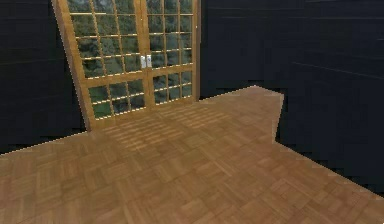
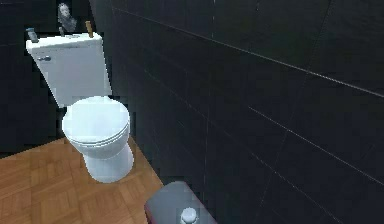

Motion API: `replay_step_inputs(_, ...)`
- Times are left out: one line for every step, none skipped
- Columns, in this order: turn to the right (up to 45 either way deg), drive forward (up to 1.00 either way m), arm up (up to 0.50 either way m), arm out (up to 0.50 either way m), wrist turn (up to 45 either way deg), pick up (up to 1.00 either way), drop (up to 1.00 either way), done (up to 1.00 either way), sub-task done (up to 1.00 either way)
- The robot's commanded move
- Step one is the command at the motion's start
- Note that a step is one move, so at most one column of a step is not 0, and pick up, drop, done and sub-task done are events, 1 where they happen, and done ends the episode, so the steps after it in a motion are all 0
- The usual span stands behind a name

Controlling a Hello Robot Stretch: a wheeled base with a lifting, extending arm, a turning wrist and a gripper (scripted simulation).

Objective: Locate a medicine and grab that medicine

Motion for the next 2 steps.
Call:
replay_step_inputs(0.0, 0.00, 0.00, 0.00, 0.0, 1.00, 0.00, 0.00, 0.00)
replay_step_inputs(0.0, 0.00, 0.10, 0.00, 0.0, 0.00, 0.00, 0.00, 0.00)
